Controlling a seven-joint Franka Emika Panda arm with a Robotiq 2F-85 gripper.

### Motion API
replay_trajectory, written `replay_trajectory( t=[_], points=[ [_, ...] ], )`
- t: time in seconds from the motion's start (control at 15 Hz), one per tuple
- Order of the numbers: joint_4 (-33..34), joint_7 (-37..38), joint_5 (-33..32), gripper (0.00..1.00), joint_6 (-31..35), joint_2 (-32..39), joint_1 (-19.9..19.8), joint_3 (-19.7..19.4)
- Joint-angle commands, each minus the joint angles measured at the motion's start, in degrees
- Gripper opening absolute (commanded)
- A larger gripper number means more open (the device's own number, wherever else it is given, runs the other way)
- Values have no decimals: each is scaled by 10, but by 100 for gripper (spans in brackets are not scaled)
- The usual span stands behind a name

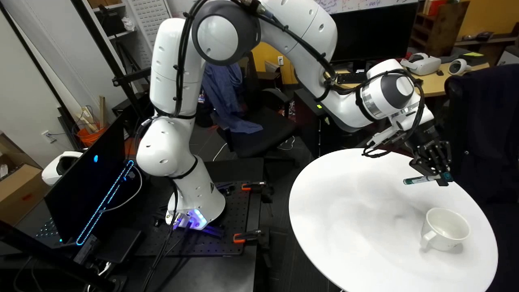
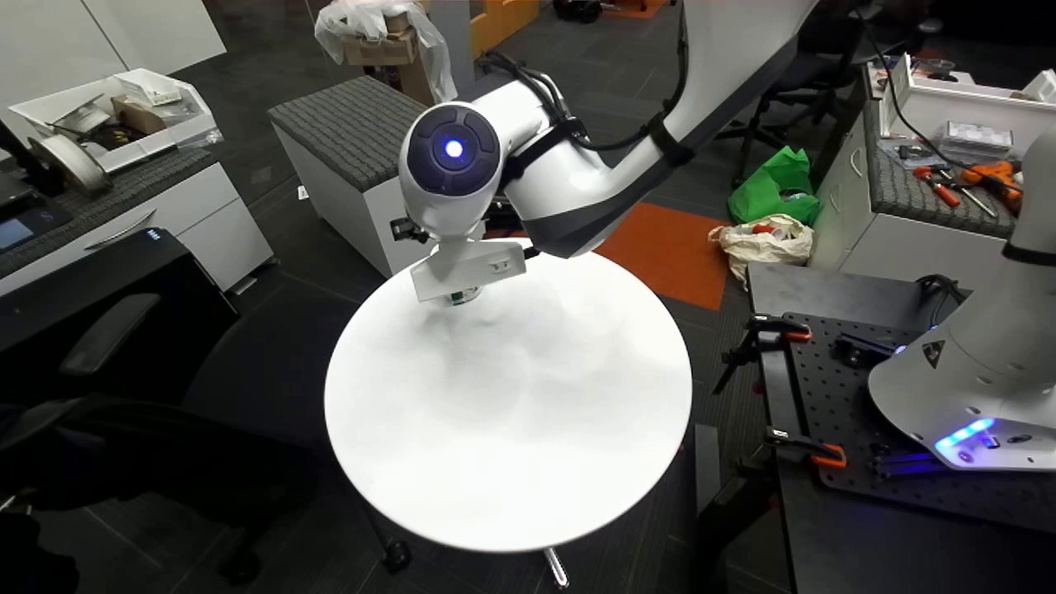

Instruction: Take the marker from the cup and put it on the table

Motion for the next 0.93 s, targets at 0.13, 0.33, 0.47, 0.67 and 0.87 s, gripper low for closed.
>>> replay_trajectory(
  t=[0.13,0.33,0.47,0.67,0.87],
  points=[
    [-30,-137,23,5,19,-16,-15,30],
    [-41,-234,61,5,18,-16,-19,46],
    [-45,-299,94,5,13,-13,-19,52],
    [-42,-384,145,5,-2,-3,-11,53],
    [-31,-447,191,5,-20,9,-1,45]
  ],
)
